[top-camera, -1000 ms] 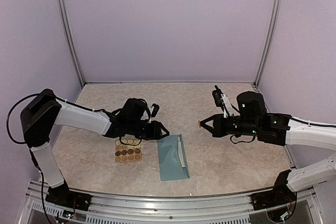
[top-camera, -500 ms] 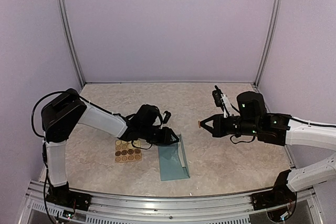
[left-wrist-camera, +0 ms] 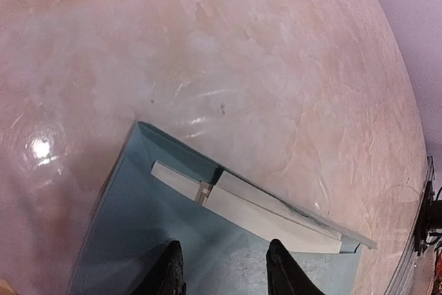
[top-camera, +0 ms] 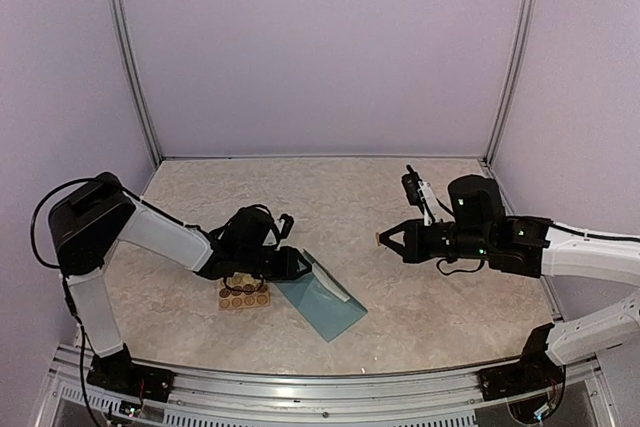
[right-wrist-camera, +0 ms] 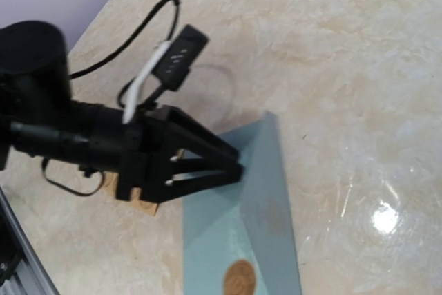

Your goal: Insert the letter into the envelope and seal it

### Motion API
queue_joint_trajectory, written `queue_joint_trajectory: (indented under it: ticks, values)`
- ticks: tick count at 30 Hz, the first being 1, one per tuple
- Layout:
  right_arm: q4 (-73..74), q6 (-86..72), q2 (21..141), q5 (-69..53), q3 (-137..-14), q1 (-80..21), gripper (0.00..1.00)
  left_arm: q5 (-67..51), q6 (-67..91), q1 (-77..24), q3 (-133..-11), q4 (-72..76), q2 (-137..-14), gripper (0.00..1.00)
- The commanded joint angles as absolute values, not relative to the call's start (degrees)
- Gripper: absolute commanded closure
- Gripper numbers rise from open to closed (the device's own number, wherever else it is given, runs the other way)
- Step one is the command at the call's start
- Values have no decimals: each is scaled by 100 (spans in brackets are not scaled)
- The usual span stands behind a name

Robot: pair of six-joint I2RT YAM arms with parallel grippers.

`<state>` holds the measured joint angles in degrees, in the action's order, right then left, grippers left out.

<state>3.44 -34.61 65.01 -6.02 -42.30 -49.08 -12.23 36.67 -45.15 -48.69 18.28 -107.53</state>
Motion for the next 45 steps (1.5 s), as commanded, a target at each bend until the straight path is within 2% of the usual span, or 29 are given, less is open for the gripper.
queue_joint_trajectory:
  ticks: [1, 9, 17, 31, 45]
  values:
    - [185, -3472, 6618, -710, -4253, -4860, 100, -955, 3947, -4593, -4299, 1356, -10341, 62]
    - [82, -3439, 6791, -863, -4298, -4859, 100, -1075, 4349, -4941, -3786, 1309, -9649, 62]
    - [54, -3437, 6848, -973, -4299, -4854, 100, -771, 4051, -4966, -4444, 860, -8937, 62]
    - [107, -3432, 6962, -1097, -4341, -4860, 100, -822, 3542, -4886, -5471, 1020, -10161, 70]
    - [152, -3256, 7487, -1444, -4512, -4871, 100, -991, 3610, -4933, -4975, 1131, -10290, 74]
